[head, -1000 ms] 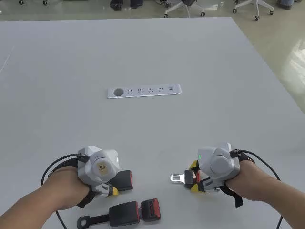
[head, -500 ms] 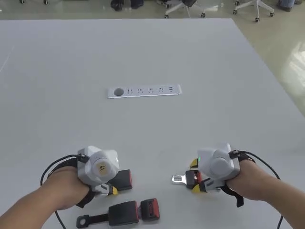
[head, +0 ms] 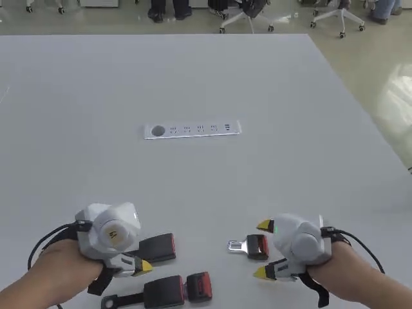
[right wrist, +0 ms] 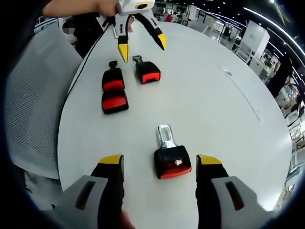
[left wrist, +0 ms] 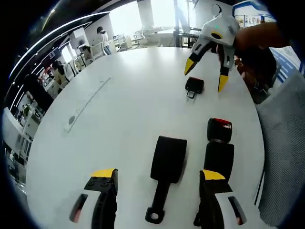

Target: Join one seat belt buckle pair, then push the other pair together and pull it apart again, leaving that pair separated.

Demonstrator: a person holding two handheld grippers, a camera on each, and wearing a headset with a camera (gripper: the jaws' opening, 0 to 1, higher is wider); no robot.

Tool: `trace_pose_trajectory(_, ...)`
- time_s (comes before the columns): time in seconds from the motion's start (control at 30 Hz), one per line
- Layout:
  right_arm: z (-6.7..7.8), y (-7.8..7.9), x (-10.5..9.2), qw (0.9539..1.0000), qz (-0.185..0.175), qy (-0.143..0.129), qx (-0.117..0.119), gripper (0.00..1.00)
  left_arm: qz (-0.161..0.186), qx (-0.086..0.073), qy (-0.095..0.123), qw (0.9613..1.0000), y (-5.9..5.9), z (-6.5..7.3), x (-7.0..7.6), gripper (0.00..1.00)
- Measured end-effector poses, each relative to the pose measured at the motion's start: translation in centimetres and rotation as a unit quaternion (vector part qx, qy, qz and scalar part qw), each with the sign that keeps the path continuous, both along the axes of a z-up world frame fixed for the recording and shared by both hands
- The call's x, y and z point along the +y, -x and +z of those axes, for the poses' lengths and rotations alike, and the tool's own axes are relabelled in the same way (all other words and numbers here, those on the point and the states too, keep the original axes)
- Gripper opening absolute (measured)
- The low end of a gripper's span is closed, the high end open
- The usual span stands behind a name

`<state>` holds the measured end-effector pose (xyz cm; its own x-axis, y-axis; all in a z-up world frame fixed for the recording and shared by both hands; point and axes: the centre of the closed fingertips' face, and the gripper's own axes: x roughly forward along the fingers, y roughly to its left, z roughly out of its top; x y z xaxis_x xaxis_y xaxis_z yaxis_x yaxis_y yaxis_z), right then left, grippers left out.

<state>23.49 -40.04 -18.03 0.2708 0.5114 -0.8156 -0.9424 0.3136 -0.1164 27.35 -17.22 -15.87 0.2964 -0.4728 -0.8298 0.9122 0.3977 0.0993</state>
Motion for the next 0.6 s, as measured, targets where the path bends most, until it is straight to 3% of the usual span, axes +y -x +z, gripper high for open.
trace_pose_trajectory(0.13,1.0,1.1,-0.2,0.9996,-0.023,-0.014,-0.008,0.66,0.017,-0.003,0.006,0.9998,1.6,0.2,1.2,0.77)
trace_pose_trajectory(0.23,1.1,2.2,-0.3,0.9989,-0.038,-0.024,-0.007,0.7,0.044,0.003,0.016,0.9989,3.5,0.0,2.1,0.81)
trace_pose_trajectory(0.37,1.4,3.6,0.0,0.9981,-0.051,-0.032,-0.01,0.75,0.049,0.001,-0.001,0.9988,7.0,-0.8,3.7,0.9)
trace_pose_trajectory(0.43,1.6,4.0,0.1,0.9974,-0.061,-0.036,-0.012,0.78,0.057,0.002,-0.008,0.9984,7.9,-0.7,4.6,0.95)
trace_pose_trajectory(0.6,2.8,5.5,0.6,0.9941,-0.094,-0.053,-0.005,0.83,0.123,0.015,0.015,0.9921,9.7,0.4,7.1,1.0)
